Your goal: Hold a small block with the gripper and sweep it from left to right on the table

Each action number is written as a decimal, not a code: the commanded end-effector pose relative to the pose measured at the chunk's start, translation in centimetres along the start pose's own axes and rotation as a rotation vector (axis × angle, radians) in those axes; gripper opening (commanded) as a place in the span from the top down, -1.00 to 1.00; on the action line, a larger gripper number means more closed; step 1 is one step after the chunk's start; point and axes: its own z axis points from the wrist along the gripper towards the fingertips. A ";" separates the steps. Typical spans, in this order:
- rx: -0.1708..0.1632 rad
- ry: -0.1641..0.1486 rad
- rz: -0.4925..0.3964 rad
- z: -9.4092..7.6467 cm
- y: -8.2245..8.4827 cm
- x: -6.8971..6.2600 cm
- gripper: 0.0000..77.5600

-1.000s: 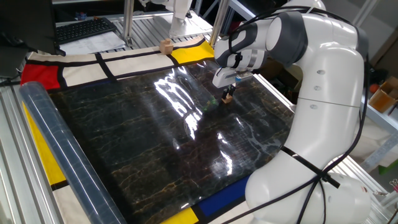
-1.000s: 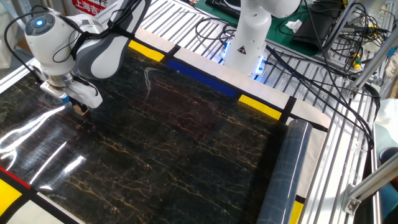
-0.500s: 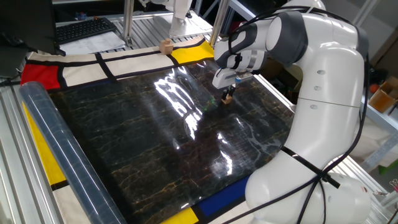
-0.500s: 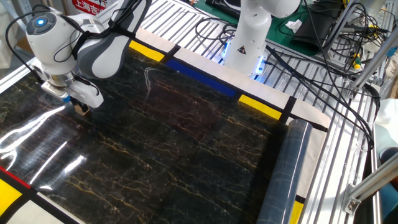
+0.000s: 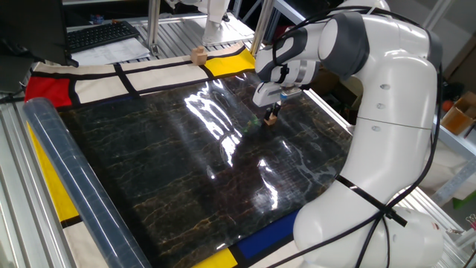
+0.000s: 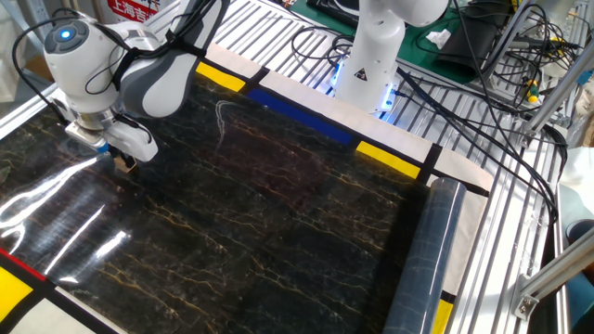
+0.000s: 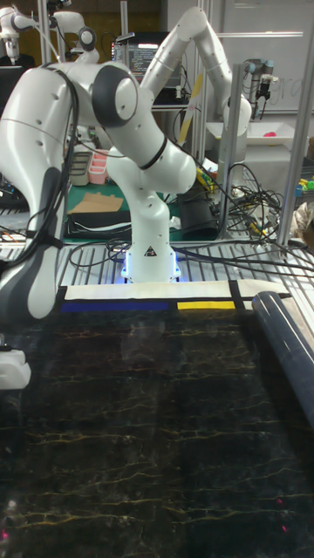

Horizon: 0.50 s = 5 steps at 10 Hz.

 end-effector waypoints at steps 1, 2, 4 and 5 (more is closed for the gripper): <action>0.006 0.005 0.016 -1.2 2.7 0.2 0.97; 0.010 0.005 0.009 -1.1 2.7 0.3 0.97; 0.027 0.004 0.001 -0.9 2.3 0.2 0.97; 0.031 0.002 -0.007 -0.6 1.8 0.2 0.97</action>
